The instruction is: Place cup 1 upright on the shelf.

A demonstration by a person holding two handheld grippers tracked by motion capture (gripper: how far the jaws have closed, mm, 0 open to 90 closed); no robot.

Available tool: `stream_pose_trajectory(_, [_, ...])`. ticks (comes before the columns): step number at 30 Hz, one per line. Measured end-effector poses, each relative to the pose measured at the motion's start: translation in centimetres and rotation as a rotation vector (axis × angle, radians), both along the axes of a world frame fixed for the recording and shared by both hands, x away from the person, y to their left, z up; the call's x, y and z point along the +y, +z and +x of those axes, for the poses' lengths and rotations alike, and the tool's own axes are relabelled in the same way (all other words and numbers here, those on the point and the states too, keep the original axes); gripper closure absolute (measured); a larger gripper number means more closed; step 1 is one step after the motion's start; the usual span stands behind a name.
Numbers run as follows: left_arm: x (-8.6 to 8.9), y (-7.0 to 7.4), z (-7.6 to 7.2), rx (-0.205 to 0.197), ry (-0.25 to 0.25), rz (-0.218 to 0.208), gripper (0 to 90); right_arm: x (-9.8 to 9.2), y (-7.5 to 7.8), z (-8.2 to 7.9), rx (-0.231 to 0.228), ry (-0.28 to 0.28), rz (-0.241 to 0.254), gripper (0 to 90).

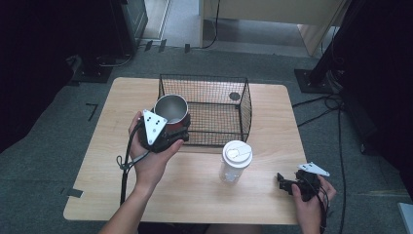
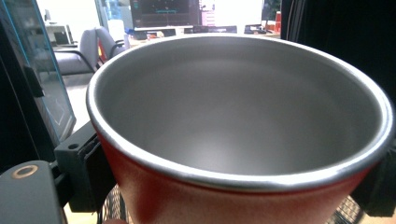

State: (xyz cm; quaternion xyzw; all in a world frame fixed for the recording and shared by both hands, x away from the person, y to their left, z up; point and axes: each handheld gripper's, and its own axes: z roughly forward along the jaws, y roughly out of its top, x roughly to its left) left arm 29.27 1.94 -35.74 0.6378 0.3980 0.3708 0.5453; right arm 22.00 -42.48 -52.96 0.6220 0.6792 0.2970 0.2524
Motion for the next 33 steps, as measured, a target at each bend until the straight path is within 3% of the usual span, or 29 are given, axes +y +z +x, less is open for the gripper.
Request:
stream_pose_trajectory(7, [-0.4, -0.2, 1.6, -0.029, 0.030, -0.034, 8.3, 0.0, 0.0, 0.0, 0.000, 0.001, 0.000, 0.0])
stream_pose_trajectory(10, [-0.7, -0.3, 2.2, -0.024, 0.023, -0.046, 8.4, 0.0, 0.0, 0.0, 0.000, 0.000, 0.000, 0.0])
stream_pose_trajectory(14, [-1.2, -0.5, 3.3, -0.046, 0.029, -0.050, 8.3, 0.0, 0.0, 0.0, -0.001, 0.000, 0.000, 0.0])
stream_pose_trajectory(25, [-2.2, -1.1, 6.7, -0.031, 0.070, -0.091, 8.3, 0.0, 0.0, 0.0, 0.000, 0.000, 0.000, 0.0])
stream_pose_trajectory(30, [-2.7, -1.8, 8.0, -0.002, 0.079, -0.087, 8.3, 0.0, 0.0, 0.0, -0.001, 0.001, 0.000, 0.0])
stream_pose_trajectory(33, [-3.2, -2.5, 8.9, 0.008, 0.088, -0.060, 8.3, 0.0, 0.0, 0.0, 0.000, 0.001, 0.000, 0.0])
